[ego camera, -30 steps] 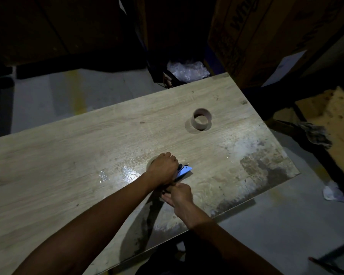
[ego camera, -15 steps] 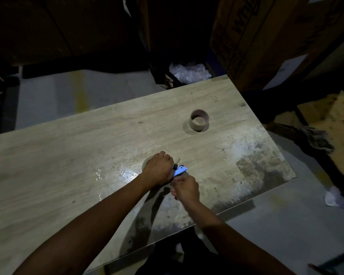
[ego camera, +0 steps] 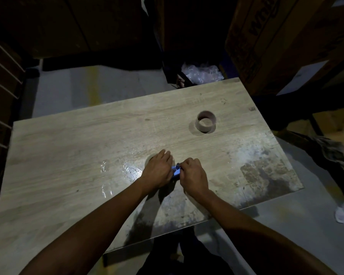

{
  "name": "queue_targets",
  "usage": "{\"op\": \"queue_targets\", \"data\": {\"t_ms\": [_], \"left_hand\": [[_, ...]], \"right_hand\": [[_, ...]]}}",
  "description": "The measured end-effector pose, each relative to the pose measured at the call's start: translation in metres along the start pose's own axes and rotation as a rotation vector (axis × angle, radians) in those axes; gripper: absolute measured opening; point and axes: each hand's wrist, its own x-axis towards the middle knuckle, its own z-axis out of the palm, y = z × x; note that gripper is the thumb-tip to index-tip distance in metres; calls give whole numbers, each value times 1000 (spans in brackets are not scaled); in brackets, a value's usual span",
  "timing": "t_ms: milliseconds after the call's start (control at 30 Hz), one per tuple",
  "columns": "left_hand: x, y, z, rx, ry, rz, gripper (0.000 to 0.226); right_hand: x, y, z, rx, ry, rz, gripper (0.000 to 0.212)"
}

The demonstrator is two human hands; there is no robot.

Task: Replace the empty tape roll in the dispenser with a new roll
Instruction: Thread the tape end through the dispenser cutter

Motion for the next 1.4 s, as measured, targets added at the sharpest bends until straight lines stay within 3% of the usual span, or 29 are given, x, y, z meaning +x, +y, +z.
{"op": "queue_targets", "data": {"t_ms": [667, 967, 1400], "left_hand": [[-2, -2, -4, -14, 65, -52, 59], [-1, -8, -9, -59, 149, -66, 45], [1, -19, -7, -171, 189, -101, 47]], "right_hand": [[23, 14, -5, 75, -51, -105, 22], [32, 17, -4, 106, -59, -117, 26], [41, 21, 0, 126, -56, -129, 24]]}}
